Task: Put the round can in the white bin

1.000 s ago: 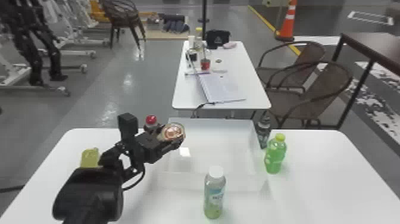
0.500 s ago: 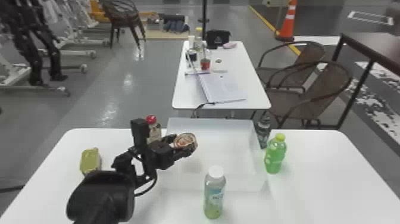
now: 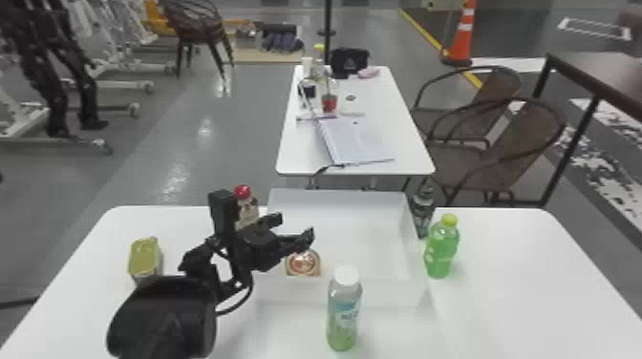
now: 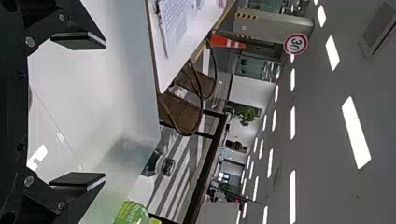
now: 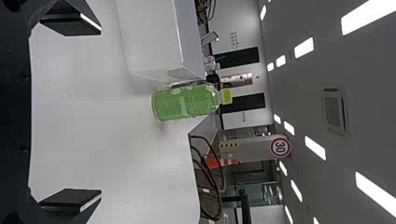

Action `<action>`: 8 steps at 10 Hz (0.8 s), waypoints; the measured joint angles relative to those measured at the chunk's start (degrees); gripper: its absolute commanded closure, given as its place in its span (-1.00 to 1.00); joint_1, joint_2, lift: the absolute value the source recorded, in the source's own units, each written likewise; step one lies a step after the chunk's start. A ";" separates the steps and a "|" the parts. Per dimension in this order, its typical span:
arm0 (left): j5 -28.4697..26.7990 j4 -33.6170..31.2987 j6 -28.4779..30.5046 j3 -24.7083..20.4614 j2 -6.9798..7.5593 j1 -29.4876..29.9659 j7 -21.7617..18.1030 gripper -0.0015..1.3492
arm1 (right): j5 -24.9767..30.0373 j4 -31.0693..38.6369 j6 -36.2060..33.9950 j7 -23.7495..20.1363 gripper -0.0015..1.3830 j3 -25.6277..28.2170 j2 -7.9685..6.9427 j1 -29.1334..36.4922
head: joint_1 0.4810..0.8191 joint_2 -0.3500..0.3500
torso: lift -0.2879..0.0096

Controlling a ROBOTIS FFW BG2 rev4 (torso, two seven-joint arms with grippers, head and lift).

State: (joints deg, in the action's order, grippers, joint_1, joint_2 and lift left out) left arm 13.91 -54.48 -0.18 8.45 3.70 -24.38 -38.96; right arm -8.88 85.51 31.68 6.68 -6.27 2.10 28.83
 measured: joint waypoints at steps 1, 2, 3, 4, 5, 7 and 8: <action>-0.17 -3.50 1.56 -0.68 0.33 2.01 0.68 -0.58 | -0.05 0.08 0.04 0.00 -0.89 0.00 0.01 0.12 | -0.60 0.00 | 0.26; -0.95 -7.99 2.73 -2.33 0.48 5.05 1.83 -0.58 | -0.08 0.14 0.05 0.00 -0.89 0.00 0.01 0.16 | -0.60 0.00 | 0.26; -1.90 -13.71 3.16 -4.50 0.46 9.18 4.44 -0.58 | -0.08 0.20 0.05 0.00 -0.89 0.01 0.02 0.21 | -0.60 0.00 | 0.26; -2.93 -20.53 3.38 -6.91 0.22 14.29 8.80 -0.58 | -0.04 0.25 0.05 0.00 -0.89 0.01 0.01 0.27 | -0.60 0.00 | 0.26; -3.48 -26.91 3.99 -9.09 -0.10 19.51 12.70 -0.58 | -0.03 0.28 0.07 0.00 -0.89 0.01 0.01 0.36 | -0.60 0.00 | 0.26; -3.53 -36.23 5.29 -12.77 -0.76 28.26 17.89 -0.58 | -0.02 0.30 0.21 0.00 -0.89 0.03 0.01 0.49 | -0.60 0.00 | 0.26; -3.60 -39.64 4.90 -13.87 -1.01 31.98 20.47 -0.58 | -0.05 0.29 0.22 0.00 -0.89 0.03 0.01 0.52 | -0.60 0.00 | 0.26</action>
State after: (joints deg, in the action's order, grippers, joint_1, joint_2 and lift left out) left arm 10.31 -94.12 4.72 -5.42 2.70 7.60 -18.49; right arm -8.94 85.80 31.90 6.68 -6.24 2.11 29.35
